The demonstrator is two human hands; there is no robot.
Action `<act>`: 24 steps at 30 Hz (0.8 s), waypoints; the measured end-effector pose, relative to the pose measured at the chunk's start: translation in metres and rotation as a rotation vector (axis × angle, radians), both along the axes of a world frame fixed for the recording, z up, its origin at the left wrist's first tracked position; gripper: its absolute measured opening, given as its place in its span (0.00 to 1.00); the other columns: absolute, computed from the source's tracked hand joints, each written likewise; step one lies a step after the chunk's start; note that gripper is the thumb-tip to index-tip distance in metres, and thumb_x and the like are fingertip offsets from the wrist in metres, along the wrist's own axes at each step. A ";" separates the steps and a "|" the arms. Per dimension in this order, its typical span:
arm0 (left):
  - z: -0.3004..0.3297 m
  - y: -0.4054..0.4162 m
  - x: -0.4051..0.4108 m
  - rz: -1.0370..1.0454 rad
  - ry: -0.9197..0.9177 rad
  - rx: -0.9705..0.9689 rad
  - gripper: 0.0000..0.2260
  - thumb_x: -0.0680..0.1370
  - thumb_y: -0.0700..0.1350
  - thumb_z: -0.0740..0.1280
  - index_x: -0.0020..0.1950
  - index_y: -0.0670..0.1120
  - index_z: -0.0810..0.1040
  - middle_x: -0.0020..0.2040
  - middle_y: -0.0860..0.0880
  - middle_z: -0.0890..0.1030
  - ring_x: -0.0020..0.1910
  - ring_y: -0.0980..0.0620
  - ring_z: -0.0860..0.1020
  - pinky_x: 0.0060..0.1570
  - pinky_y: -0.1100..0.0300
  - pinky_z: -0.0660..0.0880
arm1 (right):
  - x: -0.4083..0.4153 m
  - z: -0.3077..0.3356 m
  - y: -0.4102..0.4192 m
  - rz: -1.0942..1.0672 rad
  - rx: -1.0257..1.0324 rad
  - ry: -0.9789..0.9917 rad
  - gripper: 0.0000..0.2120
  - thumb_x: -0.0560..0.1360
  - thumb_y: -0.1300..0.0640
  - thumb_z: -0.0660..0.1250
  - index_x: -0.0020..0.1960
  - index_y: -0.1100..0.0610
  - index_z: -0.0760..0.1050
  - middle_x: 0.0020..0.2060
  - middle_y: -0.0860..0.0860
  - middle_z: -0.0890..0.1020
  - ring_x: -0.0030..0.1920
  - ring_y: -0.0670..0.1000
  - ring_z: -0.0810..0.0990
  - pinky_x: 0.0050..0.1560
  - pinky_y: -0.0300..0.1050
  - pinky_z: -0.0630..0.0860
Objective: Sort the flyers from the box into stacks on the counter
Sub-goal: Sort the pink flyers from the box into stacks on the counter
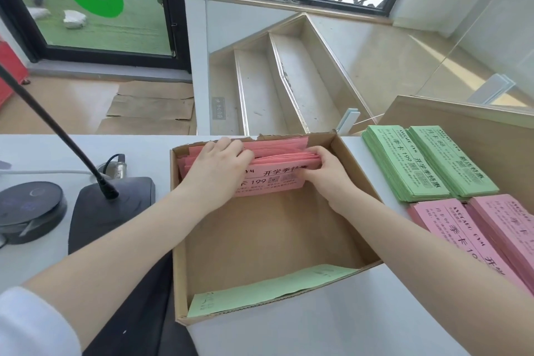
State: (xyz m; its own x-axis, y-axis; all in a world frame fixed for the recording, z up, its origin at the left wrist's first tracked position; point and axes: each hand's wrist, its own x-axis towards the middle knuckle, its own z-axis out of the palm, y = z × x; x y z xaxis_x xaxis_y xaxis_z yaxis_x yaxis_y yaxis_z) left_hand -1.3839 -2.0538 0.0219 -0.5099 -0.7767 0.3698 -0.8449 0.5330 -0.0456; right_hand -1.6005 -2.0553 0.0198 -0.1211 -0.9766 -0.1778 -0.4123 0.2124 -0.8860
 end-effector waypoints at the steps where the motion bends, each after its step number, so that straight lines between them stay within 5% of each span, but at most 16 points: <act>1: -0.002 -0.001 0.002 0.000 0.008 0.008 0.14 0.59 0.37 0.78 0.40 0.44 0.79 0.35 0.47 0.77 0.35 0.44 0.77 0.34 0.56 0.73 | -0.001 0.002 0.001 0.020 -0.022 0.038 0.15 0.69 0.63 0.71 0.51 0.49 0.73 0.52 0.52 0.78 0.50 0.49 0.78 0.43 0.35 0.74; 4: 0.000 0.002 0.002 -0.017 0.022 0.051 0.14 0.62 0.37 0.77 0.44 0.44 0.79 0.38 0.47 0.78 0.37 0.44 0.78 0.34 0.56 0.72 | -0.003 0.005 0.005 0.021 -0.115 0.199 0.16 0.70 0.62 0.71 0.55 0.53 0.72 0.52 0.52 0.77 0.51 0.49 0.77 0.47 0.37 0.73; 8: 0.000 0.003 0.002 0.015 0.103 0.102 0.25 0.71 0.31 0.64 0.67 0.46 0.70 0.57 0.44 0.75 0.53 0.42 0.75 0.45 0.55 0.67 | 0.002 0.009 0.015 -0.022 -0.398 0.539 0.16 0.72 0.64 0.68 0.58 0.58 0.70 0.54 0.52 0.72 0.50 0.51 0.74 0.52 0.41 0.71; 12: 0.008 0.004 0.003 0.025 0.073 -0.069 0.30 0.52 0.24 0.70 0.52 0.42 0.81 0.48 0.37 0.78 0.43 0.37 0.78 0.40 0.49 0.75 | 0.005 0.011 0.016 0.094 -0.470 0.733 0.07 0.74 0.64 0.64 0.53 0.60 0.73 0.50 0.55 0.75 0.48 0.56 0.76 0.48 0.49 0.73; 19: 0.001 0.000 0.004 0.004 0.099 -0.059 0.25 0.53 0.29 0.76 0.47 0.43 0.81 0.39 0.46 0.77 0.35 0.44 0.77 0.36 0.57 0.73 | 0.002 0.005 0.009 -0.011 -0.325 0.404 0.18 0.73 0.64 0.67 0.61 0.59 0.69 0.56 0.52 0.74 0.54 0.49 0.74 0.58 0.43 0.71; 24: -0.003 -0.002 0.004 0.033 0.088 -0.077 0.25 0.54 0.30 0.76 0.49 0.43 0.80 0.40 0.46 0.78 0.36 0.43 0.77 0.37 0.56 0.72 | 0.003 0.007 0.011 -0.146 -0.238 0.199 0.10 0.73 0.63 0.66 0.53 0.55 0.73 0.45 0.47 0.79 0.48 0.46 0.78 0.51 0.40 0.74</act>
State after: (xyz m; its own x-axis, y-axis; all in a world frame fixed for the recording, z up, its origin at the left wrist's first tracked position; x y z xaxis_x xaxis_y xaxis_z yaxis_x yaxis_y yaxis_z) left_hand -1.3801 -2.0554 0.0187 -0.4472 -0.7601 0.4714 -0.8646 0.5024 -0.0103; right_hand -1.5973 -2.0445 0.0267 -0.2722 -0.9576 0.0941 -0.5627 0.0791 -0.8228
